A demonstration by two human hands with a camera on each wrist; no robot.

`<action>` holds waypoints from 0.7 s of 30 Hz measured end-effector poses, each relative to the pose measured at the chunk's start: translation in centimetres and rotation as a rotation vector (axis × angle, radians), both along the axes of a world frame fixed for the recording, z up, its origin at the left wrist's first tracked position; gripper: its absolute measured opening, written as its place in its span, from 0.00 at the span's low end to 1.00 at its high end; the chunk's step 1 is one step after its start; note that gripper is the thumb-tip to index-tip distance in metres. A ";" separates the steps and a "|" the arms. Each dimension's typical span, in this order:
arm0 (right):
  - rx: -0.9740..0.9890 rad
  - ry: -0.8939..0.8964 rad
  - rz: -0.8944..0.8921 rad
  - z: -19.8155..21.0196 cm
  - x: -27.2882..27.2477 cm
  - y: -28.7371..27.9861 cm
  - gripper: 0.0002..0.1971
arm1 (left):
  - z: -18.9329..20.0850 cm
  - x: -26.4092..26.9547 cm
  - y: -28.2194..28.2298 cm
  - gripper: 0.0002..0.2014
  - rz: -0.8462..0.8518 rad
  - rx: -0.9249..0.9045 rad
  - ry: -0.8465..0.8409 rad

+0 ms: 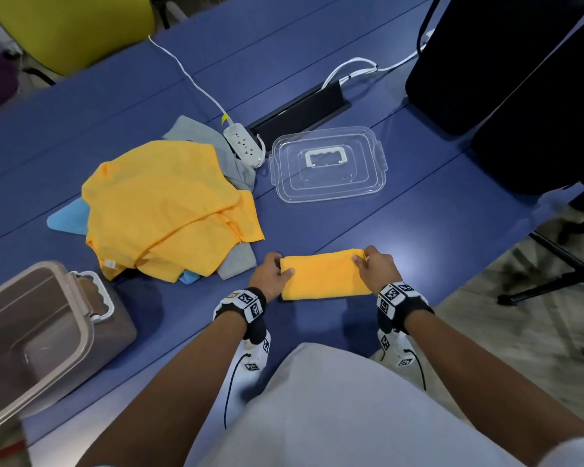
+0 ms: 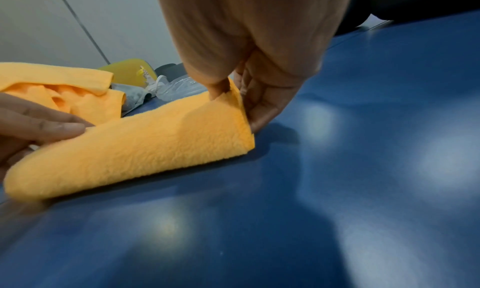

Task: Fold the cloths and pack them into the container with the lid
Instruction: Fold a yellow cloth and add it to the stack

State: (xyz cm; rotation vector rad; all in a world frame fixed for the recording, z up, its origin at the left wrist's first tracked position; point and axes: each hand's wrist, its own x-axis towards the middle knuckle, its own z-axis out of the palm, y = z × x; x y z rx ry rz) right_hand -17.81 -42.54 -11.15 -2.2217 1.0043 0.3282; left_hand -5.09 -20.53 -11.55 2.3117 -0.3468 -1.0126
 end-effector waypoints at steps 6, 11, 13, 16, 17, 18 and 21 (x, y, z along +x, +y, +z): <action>-0.295 -0.147 0.321 -1.1 -0.3 0.8 0.25 | -0.6 -0.9 -0.1 0.29 -0.195 0.044 -0.243; -0.328 -0.191 0.635 -1.5 -1.3 -0.3 0.26 | -0.7 -0.6 -1.1 0.18 -0.402 0.190 -0.351; -0.373 -0.249 0.551 -1.0 -1.5 -0.6 0.18 | -0.5 -0.5 -1.6 0.17 -0.399 0.198 -0.379; -0.414 -0.265 0.504 -0.5 -1.9 -0.9 0.14 | -0.4 -0.4 -2.1 0.15 -0.461 0.202 -0.495; -0.380 -0.244 0.497 -0.4 -2.0 -0.9 0.16 | -0.4 -0.3 -2.3 0.15 -0.507 0.203 -0.538; -0.337 -0.200 0.504 -0.3 -2.0 -0.9 0.20 | -0.4 -0.2 -2.5 0.15 -0.548 0.202 -0.562; -0.288 -0.039 0.564 -0.1 -1.7 -0.8 0.28 | -0.4 0.2 -3.1 0.14 -0.565 0.205 -0.520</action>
